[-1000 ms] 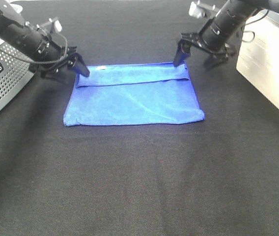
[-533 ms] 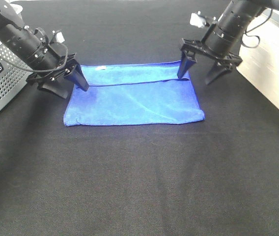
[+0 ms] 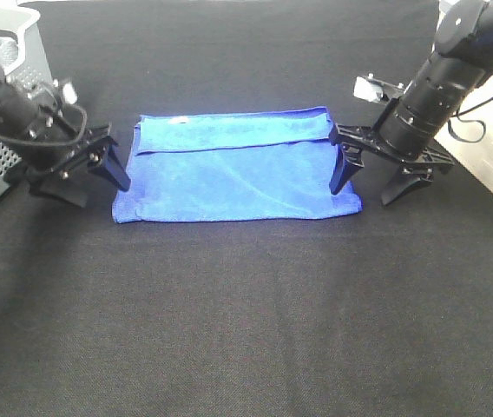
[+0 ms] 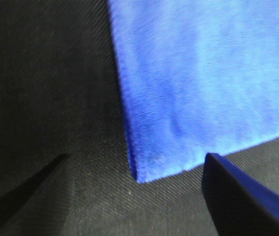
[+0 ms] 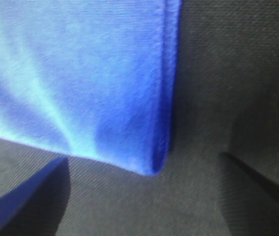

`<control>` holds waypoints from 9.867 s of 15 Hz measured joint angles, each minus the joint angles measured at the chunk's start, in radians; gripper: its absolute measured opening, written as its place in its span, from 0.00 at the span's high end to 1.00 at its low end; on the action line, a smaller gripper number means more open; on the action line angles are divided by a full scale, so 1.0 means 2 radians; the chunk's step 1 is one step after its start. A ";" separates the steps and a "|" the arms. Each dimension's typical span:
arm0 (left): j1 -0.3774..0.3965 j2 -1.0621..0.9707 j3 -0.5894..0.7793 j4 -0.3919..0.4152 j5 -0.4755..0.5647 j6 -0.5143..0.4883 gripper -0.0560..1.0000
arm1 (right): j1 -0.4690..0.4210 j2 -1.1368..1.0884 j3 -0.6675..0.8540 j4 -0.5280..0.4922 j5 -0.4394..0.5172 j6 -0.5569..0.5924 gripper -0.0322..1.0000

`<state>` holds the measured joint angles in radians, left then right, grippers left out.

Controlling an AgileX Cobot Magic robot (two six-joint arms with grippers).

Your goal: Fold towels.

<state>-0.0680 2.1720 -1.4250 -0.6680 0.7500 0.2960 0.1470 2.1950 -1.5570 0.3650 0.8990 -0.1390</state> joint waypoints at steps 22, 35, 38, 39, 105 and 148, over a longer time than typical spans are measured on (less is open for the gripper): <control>-0.017 0.040 -0.001 -0.034 0.022 -0.006 0.93 | -0.004 0.039 0.007 0.079 -0.037 -0.026 0.97; -0.035 -0.119 0.166 0.068 0.047 -0.021 0.93 | 0.002 -0.137 0.253 0.112 -0.076 -0.056 0.97; -0.021 -0.124 0.110 0.070 0.057 -0.040 0.93 | 0.002 -0.131 0.191 0.110 -0.072 -0.056 0.97; -0.015 -0.121 0.089 0.071 0.059 -0.043 0.93 | 0.002 -0.124 0.171 0.109 -0.072 -0.056 0.97; -0.113 0.047 -0.287 0.027 0.009 -0.206 0.20 | 0.007 -0.073 -0.049 0.137 0.060 -0.050 0.08; -0.069 -0.699 0.249 0.249 0.233 -0.136 0.20 | 0.013 -0.590 0.330 -0.019 0.134 -0.036 0.08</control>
<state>-0.2060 0.7740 -0.9270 -0.1710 1.2170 0.0240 0.1730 1.0140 -0.8970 0.3270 1.1660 -0.2110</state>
